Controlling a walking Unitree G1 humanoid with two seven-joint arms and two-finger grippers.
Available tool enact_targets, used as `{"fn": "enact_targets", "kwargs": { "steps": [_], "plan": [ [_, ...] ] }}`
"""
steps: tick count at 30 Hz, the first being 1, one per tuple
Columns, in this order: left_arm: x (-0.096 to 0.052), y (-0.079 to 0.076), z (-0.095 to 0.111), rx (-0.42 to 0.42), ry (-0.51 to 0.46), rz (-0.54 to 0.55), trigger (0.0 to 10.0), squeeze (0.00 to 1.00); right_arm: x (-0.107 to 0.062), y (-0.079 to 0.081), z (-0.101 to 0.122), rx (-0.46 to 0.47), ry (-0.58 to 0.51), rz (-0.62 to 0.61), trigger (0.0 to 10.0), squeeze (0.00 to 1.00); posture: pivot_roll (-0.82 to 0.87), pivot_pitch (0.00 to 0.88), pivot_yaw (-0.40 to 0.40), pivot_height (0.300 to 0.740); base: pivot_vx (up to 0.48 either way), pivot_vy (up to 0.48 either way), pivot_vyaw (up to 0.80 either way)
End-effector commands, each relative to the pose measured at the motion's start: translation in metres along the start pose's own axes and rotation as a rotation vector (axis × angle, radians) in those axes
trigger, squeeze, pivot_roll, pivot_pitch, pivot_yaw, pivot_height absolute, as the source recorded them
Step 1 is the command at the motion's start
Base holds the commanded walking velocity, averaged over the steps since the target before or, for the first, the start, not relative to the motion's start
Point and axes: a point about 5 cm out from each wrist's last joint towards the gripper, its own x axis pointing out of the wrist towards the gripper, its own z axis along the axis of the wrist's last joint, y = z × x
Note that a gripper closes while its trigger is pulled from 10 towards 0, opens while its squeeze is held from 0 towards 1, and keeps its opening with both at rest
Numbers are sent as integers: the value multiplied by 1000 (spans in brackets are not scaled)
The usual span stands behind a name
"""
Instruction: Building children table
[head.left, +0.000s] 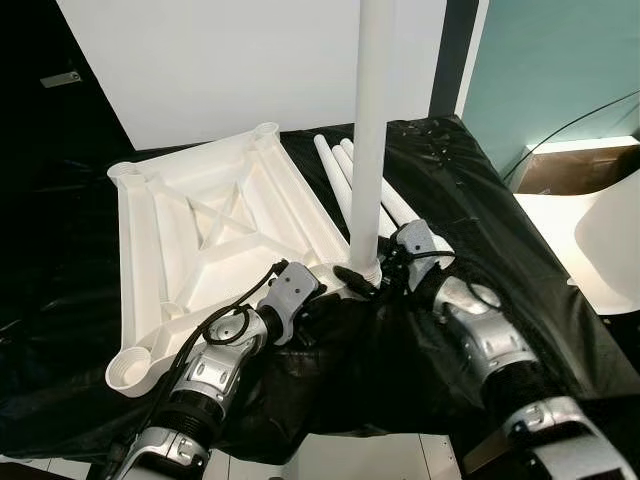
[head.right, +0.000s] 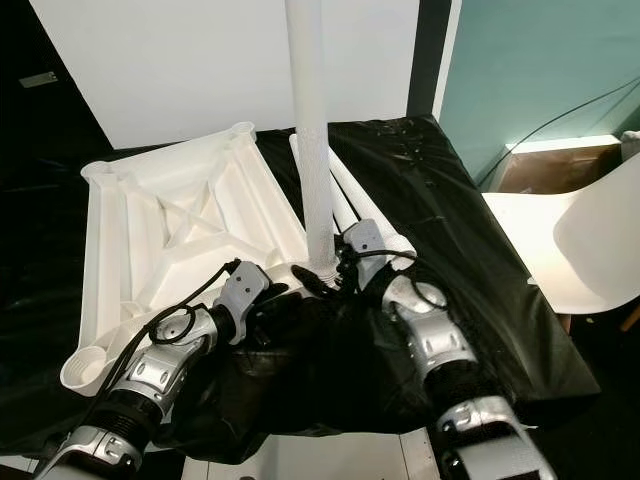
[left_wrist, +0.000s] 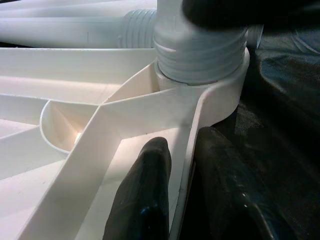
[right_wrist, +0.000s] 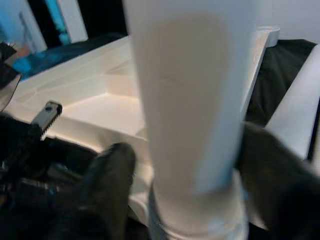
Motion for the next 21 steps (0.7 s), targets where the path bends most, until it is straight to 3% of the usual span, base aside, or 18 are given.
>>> {"fn": "enact_targets", "kwargs": {
  "steps": [1, 8, 14, 15, 16, 17, 19, 21],
  "plan": [
    [0, -13, -22, -30, 101, -81, 10000, 0, 3, 6, -3, 17, 12, 61, 0, 0, -50, 0, 63, 740, 0, 0, 0],
    [-3, -14, -25, -38, 104, -66, 10000, 0, 4, 0, -7, 20, 51, 64, 0, 0, -42, 0, 56, 740, 0, 0, 0],
    [-4, -14, -26, -39, 106, -65, 10000, 0, 4, 12, -19, 83, 70, 67, 0, 0, -37, 0, 52, 740, 0, 0, 0],
    [-4, -14, -26, -39, 105, -64, 10000, 0, 6, 18, -21, 93, 33, -19, 0, 0, -38, 0, 49, 740, 0, 0, 0],
    [-4, -14, -26, -39, 105, -64, 10000, 0, 6, 18, -21, 93, 33, -19, 0, 0, -38, 0, 49, 740, 0, 0, 0],
    [-3, -14, -25, -39, 103, -64, 10000, 0, 7, 21, -22, 114, -16, -190, 0, 0, -34, 0, 49, 740, 0, 0, 0],
    [-3, -14, -25, -39, 103, -64, 10000, 0, 7, 21, -22, 114, -16, -190, 0, 0, -34, 0, 49, 740, 0, 0, 0],
    [-2, -14, -25, -36, 104, -67, 10000, 0, 5, 27, -23, 147, -75, -459, 0, 0, -35, 0, 53, 740, 0, 0, 0]
  ]
}}
